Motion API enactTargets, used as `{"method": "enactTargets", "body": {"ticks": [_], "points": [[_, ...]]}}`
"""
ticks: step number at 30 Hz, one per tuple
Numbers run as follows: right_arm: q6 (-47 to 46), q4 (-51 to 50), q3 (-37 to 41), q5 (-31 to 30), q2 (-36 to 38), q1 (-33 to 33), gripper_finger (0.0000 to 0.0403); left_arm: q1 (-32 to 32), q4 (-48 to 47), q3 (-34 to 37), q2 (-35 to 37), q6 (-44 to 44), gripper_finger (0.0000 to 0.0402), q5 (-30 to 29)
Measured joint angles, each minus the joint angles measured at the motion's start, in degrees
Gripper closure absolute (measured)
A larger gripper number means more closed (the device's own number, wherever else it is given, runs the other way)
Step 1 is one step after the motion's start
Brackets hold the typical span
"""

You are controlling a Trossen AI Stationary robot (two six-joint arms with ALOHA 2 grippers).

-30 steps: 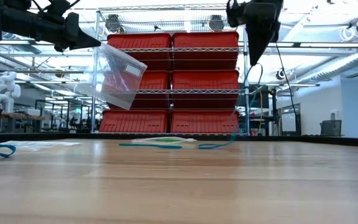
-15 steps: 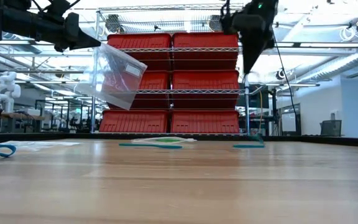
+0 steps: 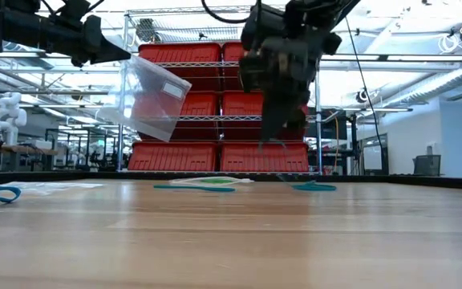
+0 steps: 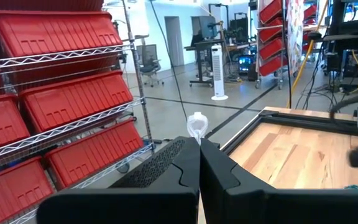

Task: Sort rubber bands
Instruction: Put the top blue rubber band into the transparent zip bag

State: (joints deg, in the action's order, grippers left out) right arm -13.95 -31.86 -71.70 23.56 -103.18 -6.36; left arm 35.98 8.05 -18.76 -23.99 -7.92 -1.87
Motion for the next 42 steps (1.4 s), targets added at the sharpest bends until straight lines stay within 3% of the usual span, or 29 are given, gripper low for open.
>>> {"method": "enactTargets", "body": {"ticks": [4,6,11,22,26,42], "points": [[0.24,-1.07,0.0,6.55,1.03,1.64,0.0403,0.0,-0.02,0.0,0.0,0.0,0.0402,0.11],[1.11,-2.21,-0.03,3.72,1.87,2.12,0.0403,0.0,-0.08,0.0,-0.05,0.0,0.0402,0.11],[5.45,-3.41,-0.04,-14.16,2.4,-0.92,0.0403,0.0,-0.01,0.0,-0.29,0.0,0.0402,0.15],[17.96,8.91,-0.04,-16.18,-2.62,-10.92,0.0403,-0.01,0.25,0.0,-0.37,0.03,0.0402,0.17],[16.33,10.11,-0.04,-18.48,-4.74,-12.88,0.0403,-0.01,0.1,0.0,-0.37,0.02,0.0402,0.17],[1.79,-8.07,-0.03,-46.16,-1.0,-16.23,0.0403,0.0,-0.21,0.0,-0.39,0.01,0.0402,0.17]]}}
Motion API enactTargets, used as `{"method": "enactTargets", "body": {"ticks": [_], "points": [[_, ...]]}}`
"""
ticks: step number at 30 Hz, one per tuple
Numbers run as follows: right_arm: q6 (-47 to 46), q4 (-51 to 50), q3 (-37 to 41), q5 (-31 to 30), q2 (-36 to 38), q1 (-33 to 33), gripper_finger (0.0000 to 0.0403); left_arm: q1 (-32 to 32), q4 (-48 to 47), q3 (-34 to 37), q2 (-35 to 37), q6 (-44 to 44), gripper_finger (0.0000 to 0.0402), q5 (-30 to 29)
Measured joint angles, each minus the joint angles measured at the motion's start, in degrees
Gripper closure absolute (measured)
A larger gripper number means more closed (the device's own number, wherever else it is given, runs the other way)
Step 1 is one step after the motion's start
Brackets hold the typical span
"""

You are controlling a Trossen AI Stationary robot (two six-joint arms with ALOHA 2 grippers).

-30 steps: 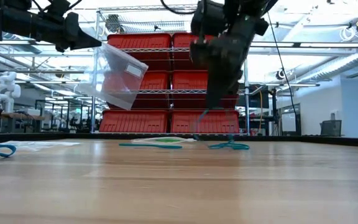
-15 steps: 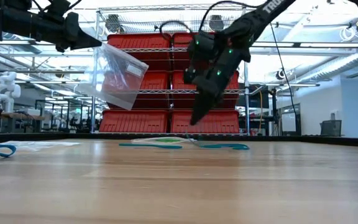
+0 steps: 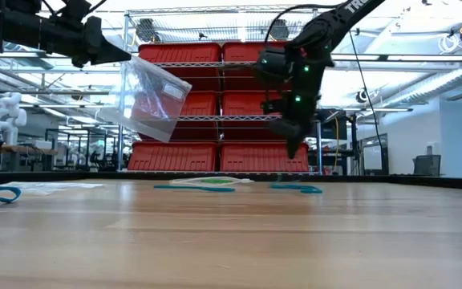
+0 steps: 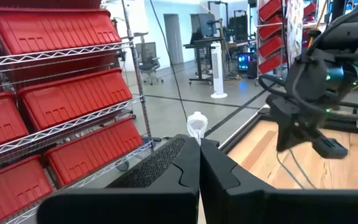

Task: Sort rubber bands
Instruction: Put the top blue rubber band into the transparent zip bag

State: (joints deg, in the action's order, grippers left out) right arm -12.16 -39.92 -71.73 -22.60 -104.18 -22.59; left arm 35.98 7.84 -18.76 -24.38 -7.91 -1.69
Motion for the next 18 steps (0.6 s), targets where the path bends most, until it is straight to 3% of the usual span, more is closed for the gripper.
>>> {"method": "enactTargets", "body": {"ticks": [6,12,18], "points": [[-6.78,-11.85,-0.01,-1.41,1.54,-0.61,0.0403,-0.01,-0.03,0.0,0.02,-0.01,0.0402,0.0],[-13.85,-20.3,1.93,1.46,1.49,-0.61,0.0401,0.0,-0.03,0.0,0.02,-0.02,0.0402,0.0],[-14.19,-20.3,2.51,4.56,1.46,-0.59,0.0345,0.01,-0.03,0.0,0.02,0.01,0.0402,0.0]]}}
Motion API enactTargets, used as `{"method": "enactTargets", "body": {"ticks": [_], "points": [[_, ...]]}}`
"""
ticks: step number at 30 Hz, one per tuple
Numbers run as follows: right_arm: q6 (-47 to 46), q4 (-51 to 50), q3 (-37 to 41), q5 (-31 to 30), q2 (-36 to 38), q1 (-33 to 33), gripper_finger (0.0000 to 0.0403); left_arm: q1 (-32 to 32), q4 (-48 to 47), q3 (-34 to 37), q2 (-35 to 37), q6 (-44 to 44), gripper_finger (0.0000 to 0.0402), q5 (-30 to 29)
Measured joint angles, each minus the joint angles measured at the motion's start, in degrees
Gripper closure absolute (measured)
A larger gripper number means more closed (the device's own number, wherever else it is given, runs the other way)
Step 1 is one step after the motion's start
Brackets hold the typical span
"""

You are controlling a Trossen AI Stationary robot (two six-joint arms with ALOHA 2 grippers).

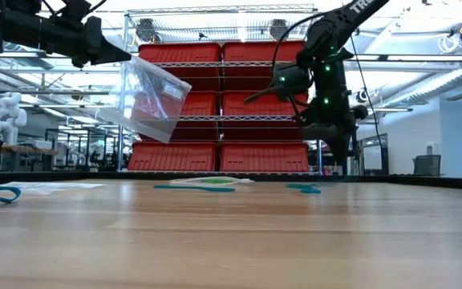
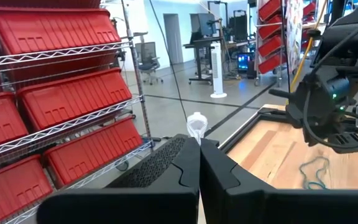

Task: Sort rubber bands
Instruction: Put the top blue rubber band into the transparent zip bag

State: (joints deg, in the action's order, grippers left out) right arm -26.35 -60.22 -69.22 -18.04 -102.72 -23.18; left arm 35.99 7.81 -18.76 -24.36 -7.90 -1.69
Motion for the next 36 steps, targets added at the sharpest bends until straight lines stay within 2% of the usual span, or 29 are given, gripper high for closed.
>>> {"method": "enactTargets", "body": {"ticks": [6,9,11,14,18,24,28,32,36], "points": [[0.04,-0.79,-4.04,5.48,0.04,0.0,0.0243,0.0,-0.17,0.0,0.0,-0.02,0.0402,0.0],[-0.99,0.4,-5.52,12.14,0.11,0.45,0.0206,-0.02,-0.41,0.0,-0.02,-0.02,0.0402,0.0],[-2.26,2.41,-5.24,16.29,0.11,2.14,0.0194,0.0,-0.54,0.0,-0.01,-0.15,0.0402,0.0],[-6.29,7.43,-3.43,17.23,0.11,6.88,0.0194,0.0,-0.99,0.0,-0.02,-0.23,0.0402,0.0],[-13.52,16.3,-0.46,10.79,-0.06,12.06,0.0199,0.0,-1.07,0.0,-0.23,-0.34,0.0402,0.0],[-16.62,17.49,1.73,5.04,-2.66,13.12,0.0201,0.0,-0.81,0.0,-1.32,-0.61,0.0402,0.0],[-17.33,18.34,3.25,4.72,-3.89,13.16,0.0209,0.0,-0.6,0.0,-1.44,-0.79,0.0402,0.0],[-17.81,24.41,5.83,6.76,-4.56,13.2,0.023,0.0,-0.64,0.0,-1.45,-1.22,0.0402,0.0],[-17.72,26.91,6.97,6.12,-5.8,13.67,0.0279,0.0,-0.78,0.0,-1.51,-1.46,0.0402,0.0]]}}
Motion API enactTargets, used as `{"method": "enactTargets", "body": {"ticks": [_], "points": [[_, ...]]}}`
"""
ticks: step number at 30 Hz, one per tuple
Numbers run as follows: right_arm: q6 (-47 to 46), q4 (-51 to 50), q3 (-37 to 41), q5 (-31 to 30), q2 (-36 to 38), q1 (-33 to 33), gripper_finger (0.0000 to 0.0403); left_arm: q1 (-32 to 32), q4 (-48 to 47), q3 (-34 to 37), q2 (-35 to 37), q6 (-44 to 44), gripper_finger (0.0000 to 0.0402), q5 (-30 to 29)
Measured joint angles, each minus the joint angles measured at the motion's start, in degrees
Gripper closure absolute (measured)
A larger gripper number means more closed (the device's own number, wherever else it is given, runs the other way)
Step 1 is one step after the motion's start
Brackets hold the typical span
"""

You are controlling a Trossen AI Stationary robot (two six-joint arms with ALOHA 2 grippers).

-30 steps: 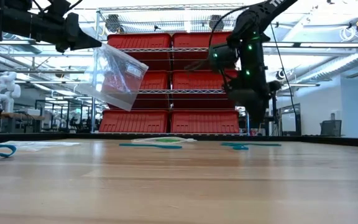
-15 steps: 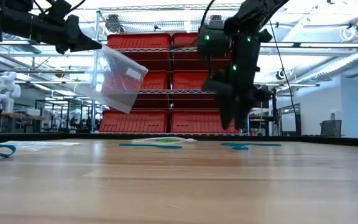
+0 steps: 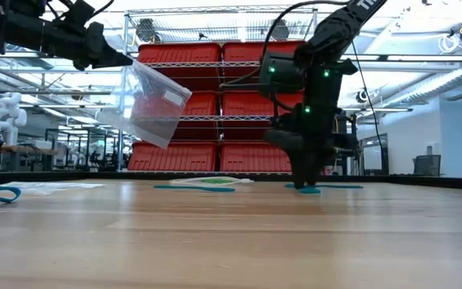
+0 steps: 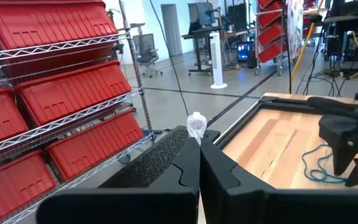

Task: Sort rubber bands
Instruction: Put the top blue rubber band into the transparent zip bag

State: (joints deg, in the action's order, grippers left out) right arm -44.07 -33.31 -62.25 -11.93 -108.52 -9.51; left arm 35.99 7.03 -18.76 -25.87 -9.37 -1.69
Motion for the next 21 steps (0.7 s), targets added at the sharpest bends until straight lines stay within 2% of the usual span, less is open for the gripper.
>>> {"method": "enactTargets", "body": {"ticks": [4,6,17,21], "points": [[2.09,1.5,0.08,-1.34,-0.43,0.79,0.0368,0.0,-0.02,0.0,-0.01,-0.02,0.0402,0.0],[3.39,2.2,0.14,-2.09,-0.45,1.17,0.0392,0.0,-0.01,0.0,-0.04,-0.02,0.0402,0.0],[8.37,2.63,-4.64,1.08,3.24,2.83,0.0402,0.0,0.19,0.0,-0.3,0.01,0.0402,0.2],[11.37,3.37,-7.55,0.12,3.6,3.06,0.0403,0.0,0.6,0.0,-0.8,0.02,0.0402,0.17]]}}
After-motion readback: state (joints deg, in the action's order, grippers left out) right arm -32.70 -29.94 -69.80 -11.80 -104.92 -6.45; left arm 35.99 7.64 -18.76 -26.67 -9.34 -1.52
